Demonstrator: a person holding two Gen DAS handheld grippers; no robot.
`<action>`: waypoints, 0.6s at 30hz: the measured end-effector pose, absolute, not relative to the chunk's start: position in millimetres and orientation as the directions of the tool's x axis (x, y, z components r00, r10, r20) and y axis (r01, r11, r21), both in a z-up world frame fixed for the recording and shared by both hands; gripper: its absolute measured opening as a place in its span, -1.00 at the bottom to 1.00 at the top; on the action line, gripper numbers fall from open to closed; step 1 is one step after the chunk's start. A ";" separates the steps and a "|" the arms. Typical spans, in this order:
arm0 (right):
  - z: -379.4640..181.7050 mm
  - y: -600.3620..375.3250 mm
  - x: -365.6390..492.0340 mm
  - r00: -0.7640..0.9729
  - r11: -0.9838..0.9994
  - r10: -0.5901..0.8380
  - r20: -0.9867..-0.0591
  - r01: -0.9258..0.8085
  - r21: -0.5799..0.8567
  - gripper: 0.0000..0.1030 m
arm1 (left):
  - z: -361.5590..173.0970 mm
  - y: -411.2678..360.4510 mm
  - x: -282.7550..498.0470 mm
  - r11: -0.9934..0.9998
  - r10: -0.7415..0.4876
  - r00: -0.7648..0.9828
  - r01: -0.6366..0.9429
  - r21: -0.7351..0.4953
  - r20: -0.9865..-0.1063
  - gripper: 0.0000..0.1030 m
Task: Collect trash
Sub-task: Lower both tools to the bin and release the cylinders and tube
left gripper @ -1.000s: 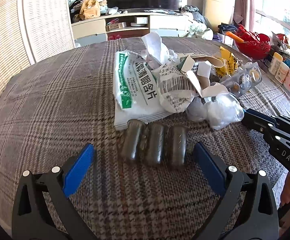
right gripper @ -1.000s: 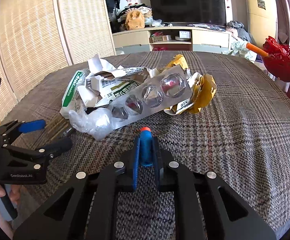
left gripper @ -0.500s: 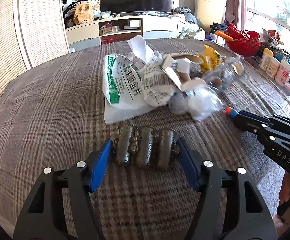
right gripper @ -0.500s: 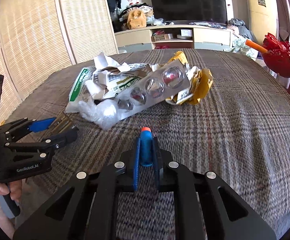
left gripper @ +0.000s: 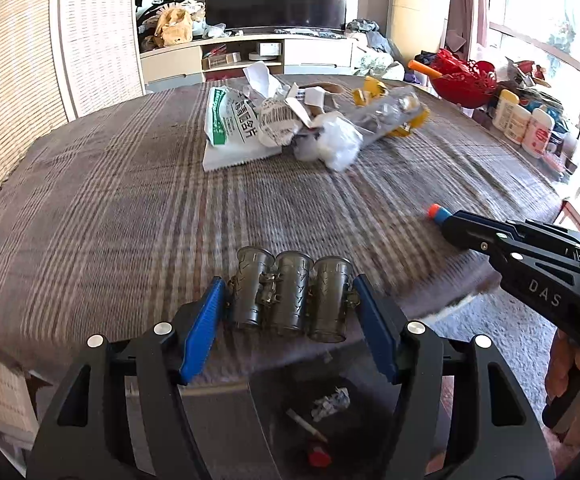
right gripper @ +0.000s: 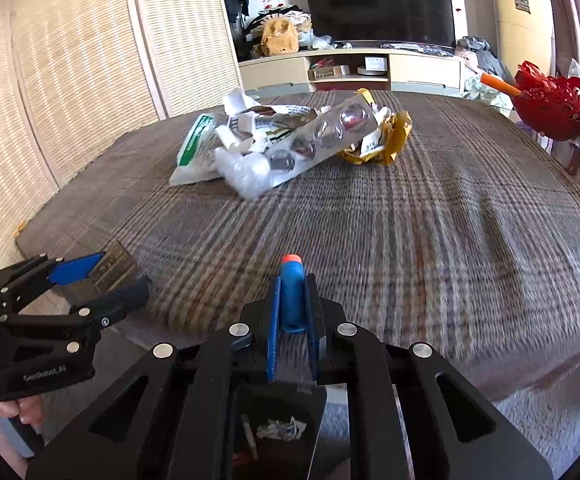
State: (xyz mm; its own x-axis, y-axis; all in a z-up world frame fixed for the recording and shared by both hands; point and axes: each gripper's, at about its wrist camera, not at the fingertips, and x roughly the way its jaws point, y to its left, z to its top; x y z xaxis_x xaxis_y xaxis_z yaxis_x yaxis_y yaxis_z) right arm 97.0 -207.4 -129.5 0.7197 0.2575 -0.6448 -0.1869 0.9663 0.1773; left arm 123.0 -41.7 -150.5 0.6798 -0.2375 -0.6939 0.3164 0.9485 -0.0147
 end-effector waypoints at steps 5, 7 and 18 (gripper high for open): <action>-122.6 -205.0 72.0 0.724 0.965 0.262 -0.638 -0.197 0.173 -0.75 | -148.6 -40.5 93.2 0.950 -0.236 0.685 0.311 -0.016 -0.689 0.20; -120.6 -204.0 63.8 0.724 0.964 0.268 -0.635 -0.205 0.172 -0.75 | -147.1 -40.6 79.1 0.950 -0.240 0.688 0.312 -0.019 -0.685 0.20; -151.0 -194.0 30.3 0.665 0.957 0.287 -0.690 -0.224 0.183 -0.75 | -183.6 -40.2 37.8 0.945 -0.268 0.611 0.317 -0.080 -0.745 0.20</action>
State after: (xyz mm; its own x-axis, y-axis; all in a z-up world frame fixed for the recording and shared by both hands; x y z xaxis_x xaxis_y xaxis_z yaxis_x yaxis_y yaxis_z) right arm 30.3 -194.0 -151.0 0.6647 0.2870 -0.6898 -0.2237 0.9574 0.1828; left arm 37.8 -40.2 -183.6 0.6112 -0.2682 -0.7447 0.3174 0.9449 -0.0798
